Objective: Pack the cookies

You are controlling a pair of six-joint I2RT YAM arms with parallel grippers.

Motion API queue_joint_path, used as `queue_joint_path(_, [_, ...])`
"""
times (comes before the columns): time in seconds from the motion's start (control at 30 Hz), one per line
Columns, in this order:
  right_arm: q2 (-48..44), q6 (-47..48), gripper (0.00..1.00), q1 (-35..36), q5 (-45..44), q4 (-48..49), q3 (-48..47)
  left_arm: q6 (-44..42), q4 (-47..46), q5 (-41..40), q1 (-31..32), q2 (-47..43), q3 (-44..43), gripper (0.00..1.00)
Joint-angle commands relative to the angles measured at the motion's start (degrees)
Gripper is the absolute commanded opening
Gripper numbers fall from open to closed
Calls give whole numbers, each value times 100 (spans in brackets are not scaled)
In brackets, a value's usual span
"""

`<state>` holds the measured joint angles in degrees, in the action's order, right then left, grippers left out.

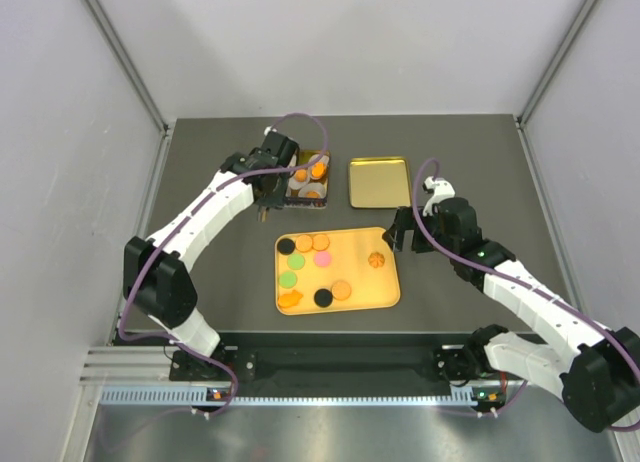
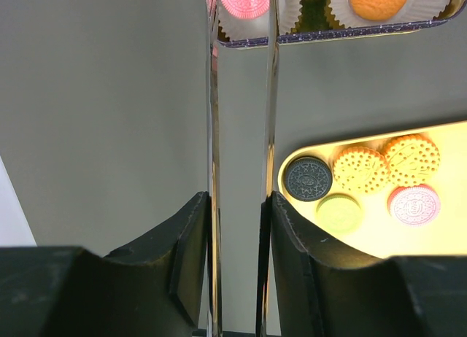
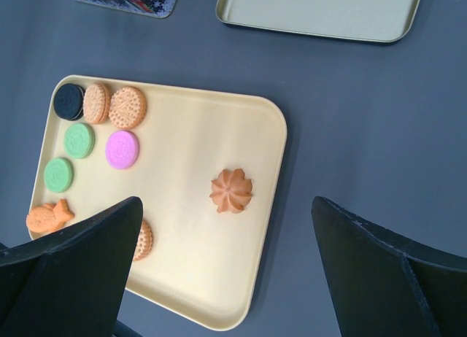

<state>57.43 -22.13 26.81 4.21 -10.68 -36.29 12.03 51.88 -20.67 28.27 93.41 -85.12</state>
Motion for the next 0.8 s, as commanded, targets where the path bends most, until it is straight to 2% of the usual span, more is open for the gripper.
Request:
queue_joint_path(0.0, [-144, 7, 100, -53, -25, 224, -18, 18, -152, -60, -24, -209, 31, 41])
queue_joint_path(0.37, [-144, 7, 100, -53, -17, 206, -18, 10, -187, 36, -23, -252, 40, 47])
queue_joint_path(0.77, [-118, 24, 100, -53, -16, 198, -27, 18, -213, 115, -23, -366, -22, 45])
